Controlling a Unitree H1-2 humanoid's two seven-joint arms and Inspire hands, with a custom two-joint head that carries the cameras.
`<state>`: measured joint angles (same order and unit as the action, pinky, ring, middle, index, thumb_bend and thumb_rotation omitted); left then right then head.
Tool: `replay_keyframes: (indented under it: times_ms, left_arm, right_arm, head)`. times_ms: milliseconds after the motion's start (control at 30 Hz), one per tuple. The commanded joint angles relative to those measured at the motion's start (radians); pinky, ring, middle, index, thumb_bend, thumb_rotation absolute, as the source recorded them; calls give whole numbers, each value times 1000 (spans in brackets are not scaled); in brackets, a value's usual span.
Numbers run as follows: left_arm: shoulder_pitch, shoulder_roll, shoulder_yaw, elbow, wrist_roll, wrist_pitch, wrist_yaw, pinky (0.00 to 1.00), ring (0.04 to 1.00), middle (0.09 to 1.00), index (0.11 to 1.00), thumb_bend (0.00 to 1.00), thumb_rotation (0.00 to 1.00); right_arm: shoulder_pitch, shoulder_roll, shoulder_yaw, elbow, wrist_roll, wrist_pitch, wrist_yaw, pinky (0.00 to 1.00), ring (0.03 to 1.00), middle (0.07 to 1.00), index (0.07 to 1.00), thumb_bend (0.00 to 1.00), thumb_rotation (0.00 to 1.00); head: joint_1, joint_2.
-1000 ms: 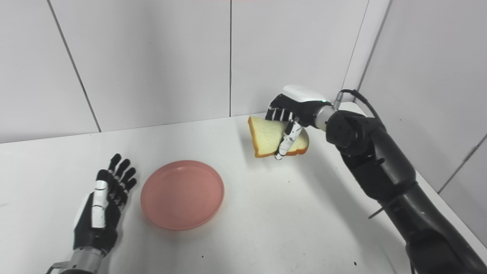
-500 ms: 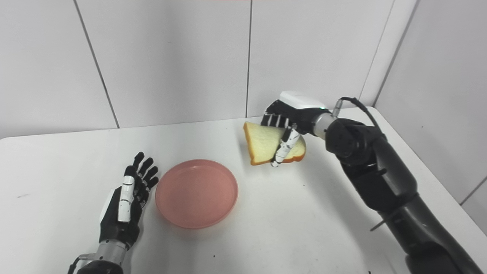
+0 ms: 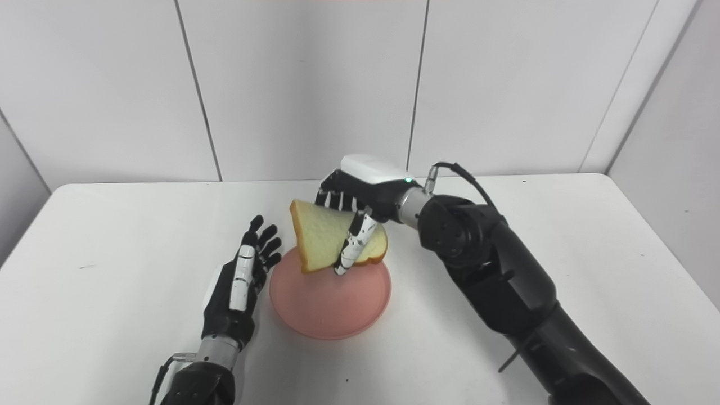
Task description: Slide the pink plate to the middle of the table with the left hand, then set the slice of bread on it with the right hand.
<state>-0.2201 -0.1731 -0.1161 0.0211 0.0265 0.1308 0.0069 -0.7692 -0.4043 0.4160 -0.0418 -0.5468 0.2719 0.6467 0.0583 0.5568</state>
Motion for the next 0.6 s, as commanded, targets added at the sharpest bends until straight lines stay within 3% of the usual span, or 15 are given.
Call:
replay_keyframes:
  times_ms: [0,100,233,300,500,567]
  left_arm:
    - [-45,-17,-8,-15,18,-43,15,934,931,945,958,645,1000]
    - [-50,-18,-5,-10,17,-48,18,935,926,940,951,653,1000]
    - [-52,-17,-4,-18,16,-44,21,931,922,935,942,658,1000]
    - [-53,-13,-4,-20,18,-43,20,933,924,938,947,664,1000]
    - [-51,-24,5,-30,3,-39,24,918,912,926,929,668,1000]
    - [-50,-27,4,-37,7,-31,27,905,907,923,924,659,1000]
  right_arm:
    - [-46,6,-8,5,7,-66,-38,429,453,455,514,524,0]
    - [-46,25,3,41,-3,-86,-40,472,458,445,519,523,0]
    - [-42,32,7,56,1,-78,-28,349,418,427,527,520,0]
    - [-41,31,12,58,-3,-76,-23,292,380,469,496,525,0]
    - [-28,21,25,63,-25,-75,-23,247,334,478,489,527,0]
    - [-24,18,23,72,-21,-84,-27,281,363,480,488,527,0]
  head:
    - [5,2]
    - [6,6]
    - [4,13]
    - [5,17]
    - [2,29]
    - [0,33]
